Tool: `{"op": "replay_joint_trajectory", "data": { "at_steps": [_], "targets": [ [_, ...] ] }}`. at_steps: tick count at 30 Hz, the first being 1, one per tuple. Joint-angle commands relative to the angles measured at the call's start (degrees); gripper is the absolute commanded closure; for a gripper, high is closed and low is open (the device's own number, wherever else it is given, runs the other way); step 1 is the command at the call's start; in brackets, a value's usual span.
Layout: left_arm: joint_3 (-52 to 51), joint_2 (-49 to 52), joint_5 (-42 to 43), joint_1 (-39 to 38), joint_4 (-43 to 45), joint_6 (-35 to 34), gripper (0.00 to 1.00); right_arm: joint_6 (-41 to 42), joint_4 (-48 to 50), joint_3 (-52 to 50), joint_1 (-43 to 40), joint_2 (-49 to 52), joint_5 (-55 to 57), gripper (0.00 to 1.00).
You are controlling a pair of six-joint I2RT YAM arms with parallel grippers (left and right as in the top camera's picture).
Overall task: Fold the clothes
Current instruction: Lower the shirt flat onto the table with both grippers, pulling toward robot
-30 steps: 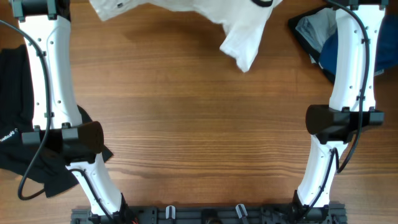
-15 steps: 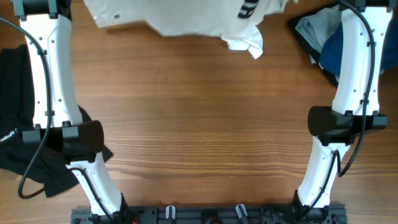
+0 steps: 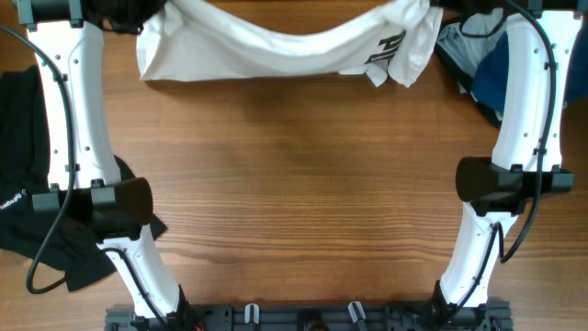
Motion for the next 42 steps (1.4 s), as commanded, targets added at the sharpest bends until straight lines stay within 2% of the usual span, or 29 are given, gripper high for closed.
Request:
{"op": "replay_joint_trajectory", "data": {
  "at_steps": [1,4,8,12,17,21,27,35,42],
  "targets": [
    [0.92,-3.26,3.1,0.11,-6.86,0.63,0.96,-2.47,-4.5,0.7,-0.44,-6.03,-0.68,0.95],
    [0.9,-3.5,0.74,-1.44,-15.04,3.39,0.96,-3.32,-7.65,-0.39,-0.13,-8.2,1.29,0.95],
    [0.9,-3.52,-6.19,-4.35,-19.56,4.0,0.96,-2.16,-7.67,-3.43,2.05,-9.75,0.59,0.96],
    [0.76,-3.5,-7.1,-7.17,-19.52,5.05,0.96,-2.16,-7.65,-12.44,3.63,-10.19,2.6,0.96],
    [-2.01,-3.5,-10.14,-7.34,-19.52,5.01,0.96,-1.84,-7.61,-22.23,1.14,-10.19,5.51,0.96],
    [-8.68,-3.5,-11.15,-6.75,-18.64,4.85,0.96,-1.27,-6.84,-24.7,-1.97,-10.19,6.29,0.96],
    [-20.31,-3.5,-10.84,-6.6,-12.55,3.28,0.96,-1.25,-6.62,-24.92,-4.37,-10.16,6.27,0.96],
    [-22.16,-3.5,-10.69,-6.67,-10.27,3.3,0.96,-1.53,-5.38,-27.12,-4.28,-10.05,6.27,0.96],
    [-26.99,-3.74,-11.56,-7.1,-7.63,1.51,0.96,-2.19,1.27,-38.23,-4.28,-10.05,6.21,0.96]
  ]
}}
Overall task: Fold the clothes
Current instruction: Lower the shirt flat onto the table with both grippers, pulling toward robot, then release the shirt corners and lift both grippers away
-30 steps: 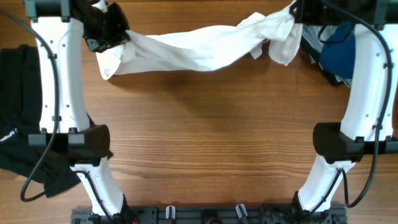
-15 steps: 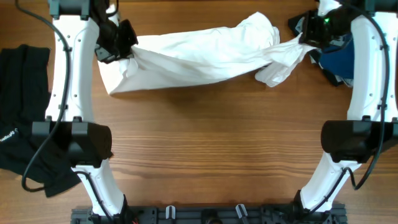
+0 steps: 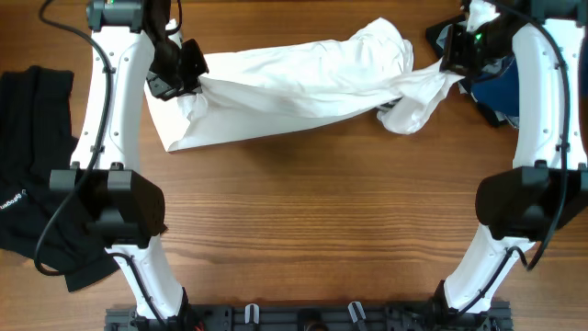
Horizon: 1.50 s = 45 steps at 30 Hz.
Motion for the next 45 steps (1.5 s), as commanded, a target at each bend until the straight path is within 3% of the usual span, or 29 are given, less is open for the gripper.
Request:
{"op": "replay_joint_trajectory", "data": {
  "at_steps": [1,5,10,17,30,37,40,45],
  "targets": [
    [-5.2,-1.75,-3.39,-0.74,2.21,-2.75,0.96,-0.28,2.08,-4.11,0.2,0.09,0.9,0.96],
    [-13.38,-7.54,-10.27,-4.7,8.61,-4.57,0.96,-0.37,3.21,-7.06,0.37,0.09,0.26,0.95],
    [-31.98,-19.52,-16.13,-9.09,19.58,-7.21,0.96,-0.35,4.66,-9.18,1.31,0.09,0.33,0.95],
    [-54.84,-33.86,-16.37,-5.99,30.29,-8.5,0.96,0.09,2.29,-11.32,3.67,0.07,2.45,0.95],
    [-64.0,-35.39,-16.74,-4.44,37.09,-8.5,0.96,2.03,9.88,-29.03,5.31,-1.81,3.65,0.95],
    [-71.1,-35.39,-12.24,-4.5,38.49,-11.02,0.96,6.23,15.06,-38.18,4.87,-6.86,5.57,0.95],
    [-73.37,-35.39,-12.24,-4.55,38.91,-11.85,0.96,11.3,19.54,-43.98,2.56,-9.6,11.65,0.96],
    [-78.03,-35.74,-9.44,-4.57,40.65,-12.7,0.96,13.25,27.71,-52.35,-4.11,-14.08,4.81,0.95]
  ]
}}
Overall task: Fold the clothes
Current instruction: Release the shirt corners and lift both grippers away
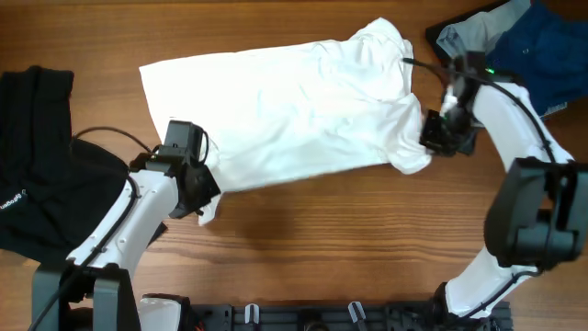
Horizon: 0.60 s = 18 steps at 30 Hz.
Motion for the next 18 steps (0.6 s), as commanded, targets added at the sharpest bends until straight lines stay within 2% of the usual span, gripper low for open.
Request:
{"op": "replay_joint_trajectory", "data": {
  "at_steps": [1,6,9,13,18],
  "targets": [
    [-3.04,-1.6,3.8,0.11,0.57,-2.54,0.96,2.82,4.87,-5.84,-3.5,-5.92,-2.97,0.95],
    [-5.4,-5.77,3.67,-2.58,1.27,-4.28,0.96,4.74,12.48,-14.73,-2.56,-19.65,-3.39,0.96],
    [-8.33,-9.51,3.74,-5.01,1.16,-6.51,0.96,7.45,13.55,-20.81,-2.47,-28.48,-1.16,0.96],
    [-11.67,-13.57,4.85,-9.01,1.07,-10.47,0.96,8.76,12.87,-28.35,-2.47,-34.49,-0.57,0.96],
    [-11.67,-18.82,9.14,-10.69,-2.47,-16.44,0.96,10.38,12.96,-31.01,-2.47,-35.63,-2.29,0.96]
  ]
}}
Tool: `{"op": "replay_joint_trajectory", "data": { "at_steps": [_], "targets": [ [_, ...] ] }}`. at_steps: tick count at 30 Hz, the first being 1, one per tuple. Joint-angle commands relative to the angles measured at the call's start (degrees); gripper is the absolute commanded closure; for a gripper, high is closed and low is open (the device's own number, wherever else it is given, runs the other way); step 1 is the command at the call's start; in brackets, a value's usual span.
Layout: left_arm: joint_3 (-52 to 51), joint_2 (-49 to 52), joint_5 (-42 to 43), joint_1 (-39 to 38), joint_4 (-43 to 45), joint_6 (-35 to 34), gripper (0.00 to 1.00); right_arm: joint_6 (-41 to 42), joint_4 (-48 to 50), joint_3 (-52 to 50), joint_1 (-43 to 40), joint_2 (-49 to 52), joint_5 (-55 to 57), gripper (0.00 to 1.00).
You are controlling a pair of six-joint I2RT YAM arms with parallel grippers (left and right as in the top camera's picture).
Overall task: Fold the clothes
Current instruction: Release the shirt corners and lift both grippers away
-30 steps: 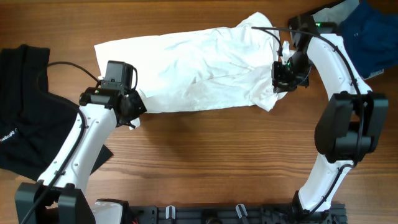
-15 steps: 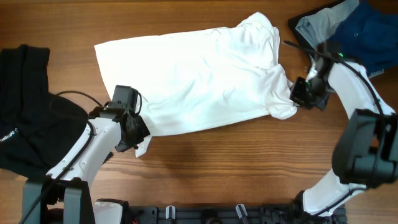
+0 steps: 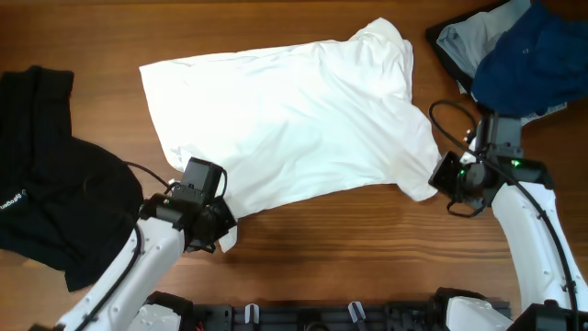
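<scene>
A white T-shirt (image 3: 294,119) lies spread flat across the far and middle table, with one sleeve at the far right. My left gripper (image 3: 220,232) sits at the shirt's near left corner and looks shut on it, a bit of white cloth showing beside the fingers. At the near right corner, by the other sleeve, my right gripper (image 3: 443,178) looks shut on the cloth edge. The fingertips of both are mostly hidden under the wrist housings.
A black garment (image 3: 41,184) lies at the left edge, partly under the left arm. A heap of blue and grey clothes (image 3: 514,46) sits at the far right corner. Bare wooden table (image 3: 349,257) runs along the front.
Both grippers have moved toward the table's front edge, the right one also outward. The shirt's near edge came with them, and it now lies wider and flatter.
First the shirt hung sagging between both grippers at the far edge. Then it lay bunched on the far table with the grippers at its ends. Later it lay spread with the grippers at its near corners, and now it is drawn further toward the front.
</scene>
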Motion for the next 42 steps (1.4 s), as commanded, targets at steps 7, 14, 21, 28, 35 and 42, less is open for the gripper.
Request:
{"op": "replay_joint_trajectory", "data": {
  "at_steps": [7,14,21,28,35,42],
  "targets": [
    [-0.09,-11.47,3.8,-0.79,-12.9,-12.24,0.96,8.66,1.99,-0.94,-1.07,-1.49,6.62,0.96],
    [-0.09,-25.33,-1.79,-0.72,-23.89,-21.09,0.96,9.97,4.04,-0.94,-3.65,-1.46,5.97,0.96],
    [-0.09,-29.53,-6.36,-0.72,-24.44,-25.14,0.96,10.16,3.74,-0.94,-3.65,-1.38,5.73,0.96],
    [-0.11,-26.21,-4.31,-0.72,-24.39,-25.14,0.96,10.19,0.0,-0.94,-3.65,-1.38,4.68,0.96],
    [-0.11,-22.34,-2.86,-0.72,-24.26,-25.14,0.96,11.21,-6.01,-0.98,-3.63,-1.38,3.8,0.96],
    [-0.11,-20.9,-1.6,-0.72,-21.77,-24.68,0.1,10.95,-6.93,-1.03,-3.63,-1.38,3.87,0.01]
  ]
}}
